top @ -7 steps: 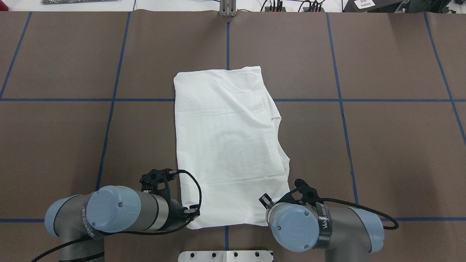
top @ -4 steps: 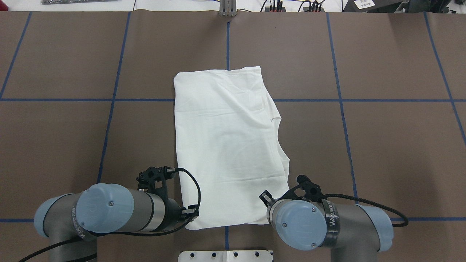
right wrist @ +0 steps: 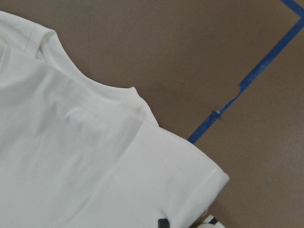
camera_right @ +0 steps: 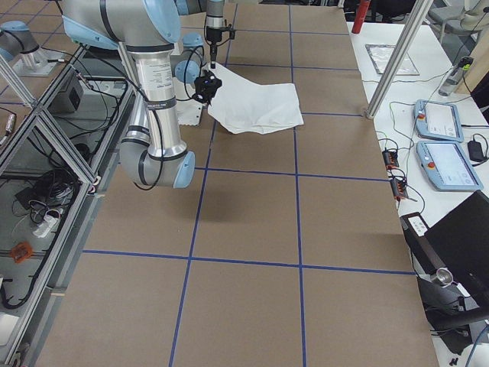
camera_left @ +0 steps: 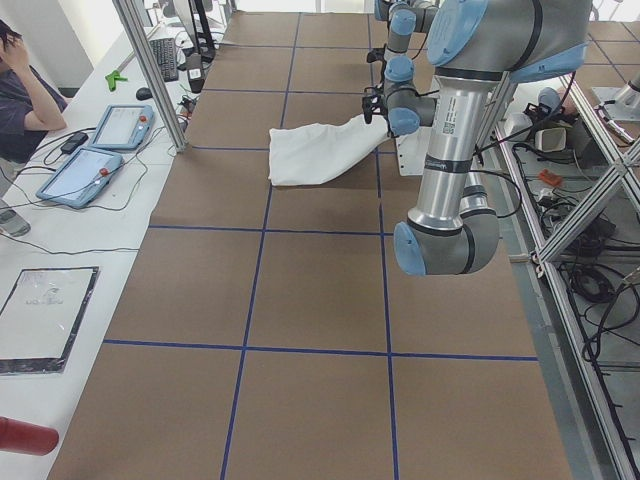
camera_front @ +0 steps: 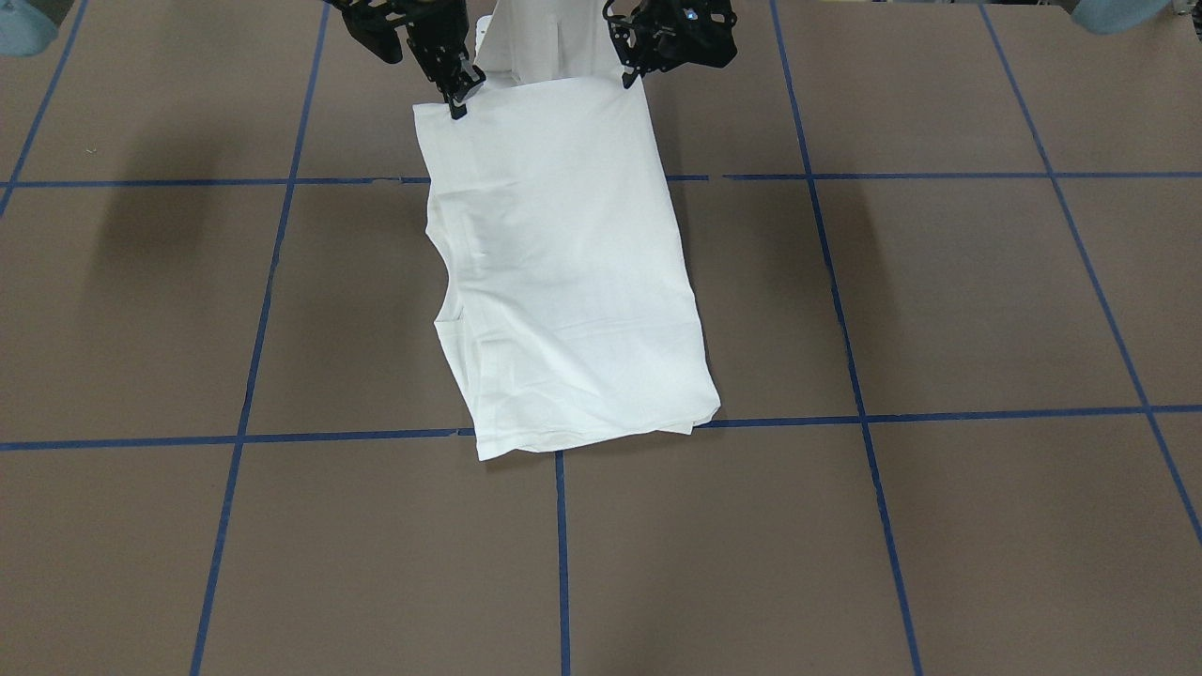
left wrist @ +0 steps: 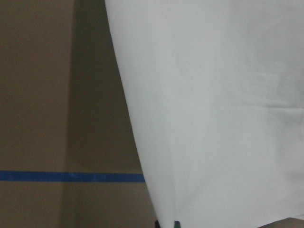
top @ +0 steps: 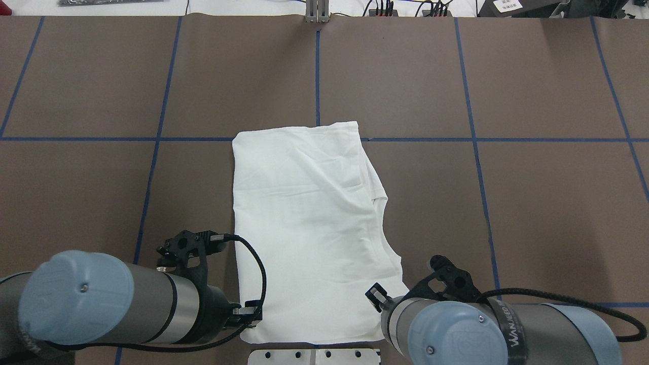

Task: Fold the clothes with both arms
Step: 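Lift the near half with both grippers and fold it away from the robot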

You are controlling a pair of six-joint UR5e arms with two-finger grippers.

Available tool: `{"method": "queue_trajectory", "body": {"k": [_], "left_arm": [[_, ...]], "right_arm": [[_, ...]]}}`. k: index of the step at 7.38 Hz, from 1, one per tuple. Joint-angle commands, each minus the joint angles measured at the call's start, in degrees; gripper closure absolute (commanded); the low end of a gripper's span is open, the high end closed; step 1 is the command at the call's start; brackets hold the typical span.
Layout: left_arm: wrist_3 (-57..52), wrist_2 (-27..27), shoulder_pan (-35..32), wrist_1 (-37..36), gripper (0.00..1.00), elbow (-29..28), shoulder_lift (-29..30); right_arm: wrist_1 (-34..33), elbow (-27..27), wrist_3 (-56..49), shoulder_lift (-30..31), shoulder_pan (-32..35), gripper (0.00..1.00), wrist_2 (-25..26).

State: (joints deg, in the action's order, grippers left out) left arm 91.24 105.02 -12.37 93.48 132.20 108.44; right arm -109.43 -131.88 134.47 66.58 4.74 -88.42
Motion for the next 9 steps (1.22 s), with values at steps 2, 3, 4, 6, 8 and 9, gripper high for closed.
{"method": "queue_trajectory", "body": {"k": [2, 3, 4, 6, 8, 9], "left_arm": [[-5.6, 1.4, -5.7, -6.1, 1.00, -0.2, 2.3], [-7.1, 1.5, -10.1, -6.2, 1.00, -3.6, 4.3], [-10.3, 2.0, -14.8, -6.4, 1.00, -6.5, 6.9], [-17.0, 4.0, -21.3, -6.1, 1.00, -13.1, 8.6], [-20.7, 3.8, -23.6, -3.1, 1.00, -22.3, 11.2], [-20.8, 3.8, -24.1, 0.5, 1.00, -26.9, 11.9]], "right_arm": [[-6.8, 0.1, -9.3, -5.3, 5.4, 1.00, -2.1], [-6.6, 2.0, -13.3, -6.6, 9.8, 1.00, -2.2], [-6.5, 4.5, -16.2, -9.3, 13.2, 1.00, -2.2], [-2.3, 14.6, -22.2, -14.4, 18.4, 1.00, -2.6], [10.6, 29.1, -25.6, -17.4, 21.4, 1.00, -2.6], [12.6, 35.1, -28.0, -20.9, 22.5, 1.00, -2.6]]}}
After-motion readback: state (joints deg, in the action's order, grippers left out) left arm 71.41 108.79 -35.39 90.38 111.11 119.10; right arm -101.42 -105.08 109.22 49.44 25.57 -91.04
